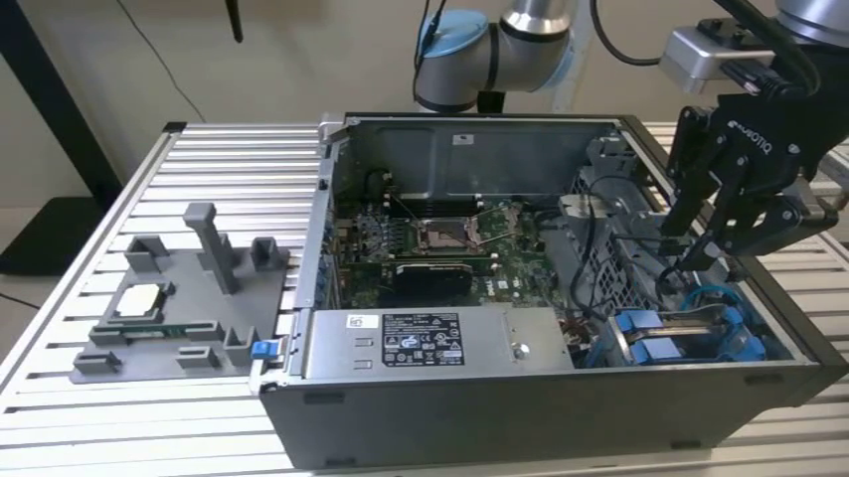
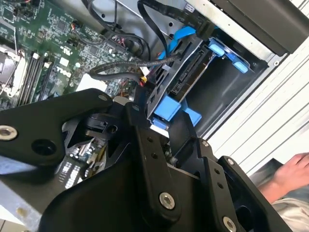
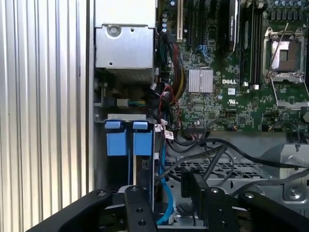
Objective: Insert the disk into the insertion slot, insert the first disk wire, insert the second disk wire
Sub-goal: 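Insert the first disk wire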
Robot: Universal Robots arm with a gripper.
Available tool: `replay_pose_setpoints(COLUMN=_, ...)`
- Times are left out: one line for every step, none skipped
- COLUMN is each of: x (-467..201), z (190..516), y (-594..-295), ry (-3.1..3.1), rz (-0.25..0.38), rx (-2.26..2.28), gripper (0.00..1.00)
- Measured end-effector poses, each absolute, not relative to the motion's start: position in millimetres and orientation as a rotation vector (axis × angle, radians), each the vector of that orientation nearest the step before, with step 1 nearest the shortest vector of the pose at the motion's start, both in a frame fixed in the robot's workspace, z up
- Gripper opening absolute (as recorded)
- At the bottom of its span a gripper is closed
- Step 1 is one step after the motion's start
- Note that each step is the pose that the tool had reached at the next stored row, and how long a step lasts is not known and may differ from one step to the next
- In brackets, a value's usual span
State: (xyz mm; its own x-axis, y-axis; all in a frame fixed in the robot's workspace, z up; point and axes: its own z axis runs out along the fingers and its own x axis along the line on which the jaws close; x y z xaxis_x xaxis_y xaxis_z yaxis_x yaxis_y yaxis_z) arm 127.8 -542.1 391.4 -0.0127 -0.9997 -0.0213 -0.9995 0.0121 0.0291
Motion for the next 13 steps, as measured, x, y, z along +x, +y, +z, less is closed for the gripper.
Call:
replay_pose_setpoints(x=127.8, z=390.5, y=-541.9, ry=-2.233, rz=-0.058, rx=2.205, gripper=1.00)
replay_pose_setpoints(x=127.8, z=389.5, y=-541.9, ry=-2.235, rz=-0.061, rx=2.208, gripper=1.00)
replay_pose_setpoints(x=127.8, z=388.8, y=-541.8, ry=-2.237, rz=-0.063, rx=2.210, gripper=1.00)
replay_pose_setpoints(x=127.7, z=388.0, y=-541.8, ry=-2.240, rz=-0.065, rx=2.213, gripper=1.00)
replay_pose_setpoints(x=127.5, z=387.4, y=-541.7, ry=-2.244, rz=-0.065, rx=2.217, gripper=1.00)
replay_pose_setpoints(x=127.0, z=386.9, y=-541.4, ry=-2.247, rz=-0.064, rx=2.221, gripper=1.00)
replay_pose_setpoints(x=126.5, z=386.5, y=-541.4, ry=-2.251, rz=-0.065, rx=2.224, gripper=1.00)
replay_pose_setpoints(x=126.3, z=386.0, y=-541.4, ry=-2.254, rz=-0.069, rx=2.228, gripper=1.00)
replay_pose_setpoints(x=126.1, z=385.5, y=-541.3, ry=-2.259, rz=-0.074, rx=2.233, gripper=1.00)
replay_pose_setpoints(x=125.9, z=385.3, y=-541.2, ry=-2.264, rz=-0.083, rx=2.238, gripper=1.00)
replay_pose_setpoints(x=125.9, z=384.9, y=-541.1, ry=-2.270, rz=-0.093, rx=2.244, gripper=1.00)
replay_pose_setpoints(x=125.8, z=384.5, y=-541.1, ry=-2.275, rz=-0.103, rx=2.249, gripper=1.00)
replay_pose_setpoints(x=125.8, z=384.1, y=-541.1, ry=-2.279, rz=-0.112, rx=2.254, gripper=1.00)
